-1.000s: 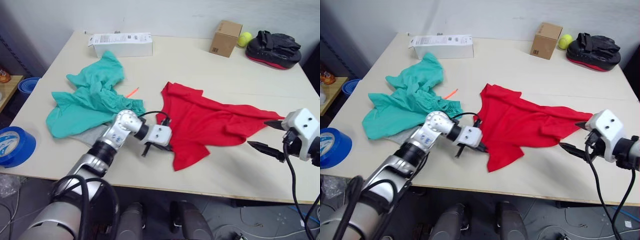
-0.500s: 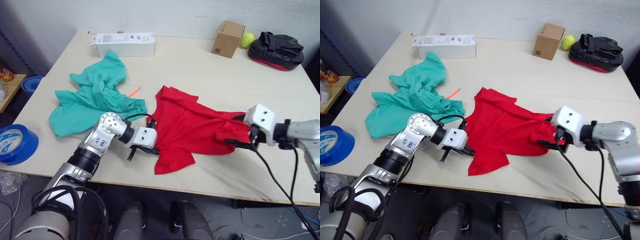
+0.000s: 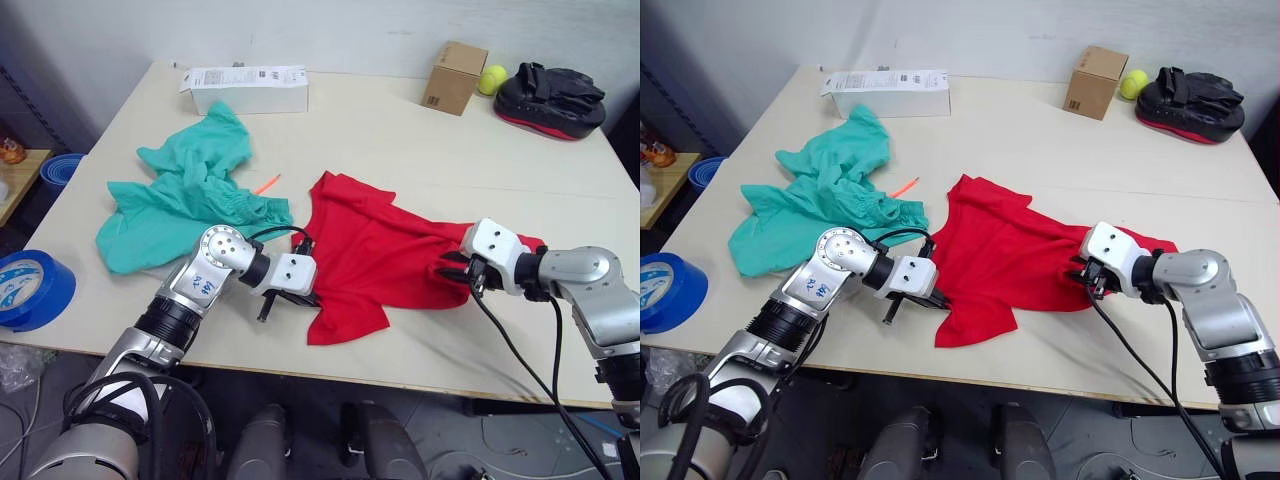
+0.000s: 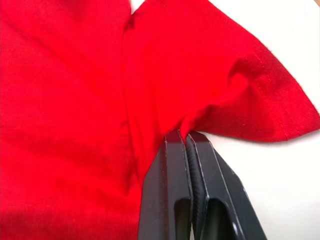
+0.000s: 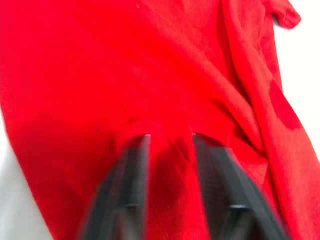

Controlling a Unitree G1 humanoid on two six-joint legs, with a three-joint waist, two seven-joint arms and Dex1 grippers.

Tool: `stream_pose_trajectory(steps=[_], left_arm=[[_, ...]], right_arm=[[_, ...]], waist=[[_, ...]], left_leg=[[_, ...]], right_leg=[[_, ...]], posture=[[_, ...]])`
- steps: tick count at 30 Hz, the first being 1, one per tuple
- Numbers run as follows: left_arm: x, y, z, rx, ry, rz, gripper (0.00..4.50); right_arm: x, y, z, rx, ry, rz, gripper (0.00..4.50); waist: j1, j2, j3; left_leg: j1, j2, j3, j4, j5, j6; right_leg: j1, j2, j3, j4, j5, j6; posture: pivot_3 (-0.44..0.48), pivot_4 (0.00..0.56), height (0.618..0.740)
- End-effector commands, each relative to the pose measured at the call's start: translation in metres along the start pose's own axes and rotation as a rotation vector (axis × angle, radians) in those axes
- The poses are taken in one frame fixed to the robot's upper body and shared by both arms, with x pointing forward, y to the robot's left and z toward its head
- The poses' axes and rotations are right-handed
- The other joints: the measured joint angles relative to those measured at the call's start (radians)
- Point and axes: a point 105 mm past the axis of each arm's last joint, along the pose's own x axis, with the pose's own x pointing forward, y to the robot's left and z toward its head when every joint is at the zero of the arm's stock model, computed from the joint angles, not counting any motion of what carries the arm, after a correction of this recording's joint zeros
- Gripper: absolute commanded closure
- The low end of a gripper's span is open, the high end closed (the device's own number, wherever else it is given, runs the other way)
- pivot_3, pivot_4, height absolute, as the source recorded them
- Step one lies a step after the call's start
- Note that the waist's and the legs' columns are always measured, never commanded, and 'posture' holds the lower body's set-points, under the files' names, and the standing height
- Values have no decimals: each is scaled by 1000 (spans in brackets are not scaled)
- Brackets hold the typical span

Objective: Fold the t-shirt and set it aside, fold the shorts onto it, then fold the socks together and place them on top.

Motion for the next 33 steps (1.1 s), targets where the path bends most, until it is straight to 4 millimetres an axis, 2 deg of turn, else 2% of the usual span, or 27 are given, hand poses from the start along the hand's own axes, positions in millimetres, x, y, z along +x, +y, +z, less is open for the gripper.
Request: stream_pose_trajectory(steps=[1,3,7,9,13,18,25,28,33], left_arm=[[-2,1,3,14,-3,15,4500],[-2,1,3,14,-3,16,4500],[-2,1,4,14,-7,17,4500],[-2,2,3,12,-7,17,4500],[-1,3,4,12,-9,17,4500],[0,4,6,14,-16,20,4500],[0,5,7,16,-17,24,4500],[-1,5,8,15,-19,25,4500],[-2,5,7,13,-18,29,4500]], right_arm=[[-3,-3,6,-26,-19,-18,4471],[-5,-3,5,-17,-21,-24,4471],[-14,1,17,46,-96,-7,4471],[-16,1,19,61,-97,-9,4120],[-18,8,23,61,-87,17,2844],[-14,11,17,40,-53,0,1158],[-2,10,0,45,9,-20,1158],[2,9,-5,54,24,-33,1800],[6,6,-6,72,14,-56,3528]], waist=[[0,0,0],[0,0,0],[0,0,0],[-1,0,0],[-1,0,0],[0,0,0],[-1,0,0],[-1,0,0],[-1,0,0]], left_leg=[[0,0,0,0,0,0],[0,0,0,0,0,0],[0,0,0,0,0,0],[0,0,0,0,0,0],[0,0,0,0,0,0],[0,0,0,0,0,0],[0,0,0,0,0,0],[0,0,0,0,0,0],[0,0,0,0,0,0]], right_leg=[[0,0,0,0,0,0],[0,0,0,0,0,0],[0,0,0,0,0,0],[0,0,0,0,0,0],[0,0,0,0,0,0],[0,0,0,0,0,0],[0,0,0,0,0,0],[0,0,0,0,0,0],[0,0,0,0,0,0]], posture=[[0,150,740],[0,150,740],[0,150,740],[0,150,740],[0,150,740],[0,150,740],[0,150,740],[0,150,740],[0,150,740]])
